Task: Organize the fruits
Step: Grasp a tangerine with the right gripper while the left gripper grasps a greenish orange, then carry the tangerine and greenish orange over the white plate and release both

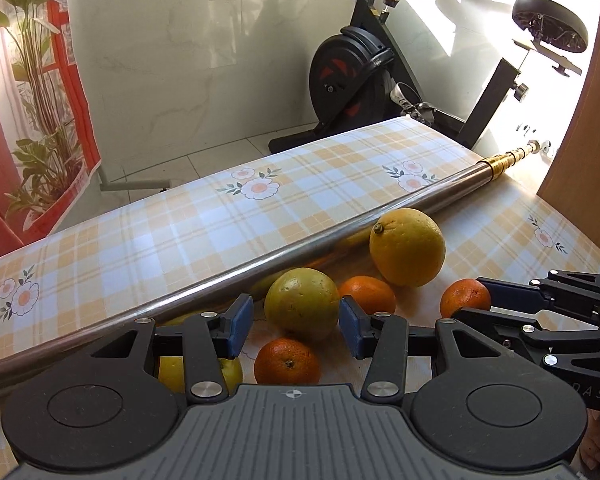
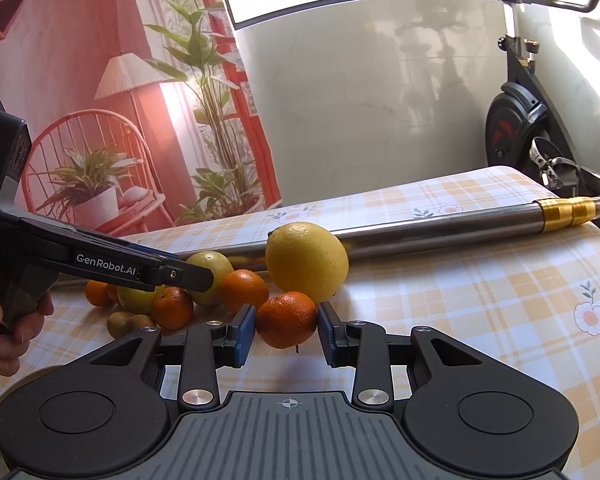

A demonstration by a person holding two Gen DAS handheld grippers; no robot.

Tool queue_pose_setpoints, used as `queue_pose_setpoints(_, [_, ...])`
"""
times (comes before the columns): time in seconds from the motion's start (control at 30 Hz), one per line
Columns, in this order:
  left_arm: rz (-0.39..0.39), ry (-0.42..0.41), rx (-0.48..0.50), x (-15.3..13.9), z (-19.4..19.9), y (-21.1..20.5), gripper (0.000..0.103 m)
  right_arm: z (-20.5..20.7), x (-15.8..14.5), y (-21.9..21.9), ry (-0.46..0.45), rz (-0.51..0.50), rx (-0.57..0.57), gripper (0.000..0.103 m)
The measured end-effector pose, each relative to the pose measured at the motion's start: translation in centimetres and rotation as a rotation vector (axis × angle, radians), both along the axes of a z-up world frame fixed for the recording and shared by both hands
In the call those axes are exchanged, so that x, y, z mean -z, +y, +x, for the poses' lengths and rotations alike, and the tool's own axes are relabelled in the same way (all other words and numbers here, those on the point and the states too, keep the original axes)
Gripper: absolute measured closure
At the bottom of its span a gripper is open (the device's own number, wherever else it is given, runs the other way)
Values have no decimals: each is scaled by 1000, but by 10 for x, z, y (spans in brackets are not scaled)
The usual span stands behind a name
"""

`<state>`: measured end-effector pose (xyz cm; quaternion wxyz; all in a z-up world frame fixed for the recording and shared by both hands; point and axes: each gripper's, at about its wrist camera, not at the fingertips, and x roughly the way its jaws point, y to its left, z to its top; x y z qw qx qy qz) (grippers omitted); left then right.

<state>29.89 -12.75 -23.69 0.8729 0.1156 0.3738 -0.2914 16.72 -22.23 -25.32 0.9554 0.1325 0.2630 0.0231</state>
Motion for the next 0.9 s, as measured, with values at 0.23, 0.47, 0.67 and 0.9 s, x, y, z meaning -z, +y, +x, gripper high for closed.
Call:
queue_pose_setpoints(0.23, [-11, 25, 2, 2, 6, -6, 53, 2, 0, -2, 3, 10, -6, 72])
queue_pose_setpoints(0.47, [-21, 51, 4, 4, 11, -8, 54, 2, 0, -2, 5, 18, -7, 72])
queue_pose_setpoints(0.67, [-5, 10, 14, 0, -1, -9, 55, 2, 1, -2, 4, 27, -5, 72])
queue_pose_setpoints(0.9, [-77, -38, 26, -28, -25, 2, 55, -1, 0, -2, -5, 15, 11, 72])
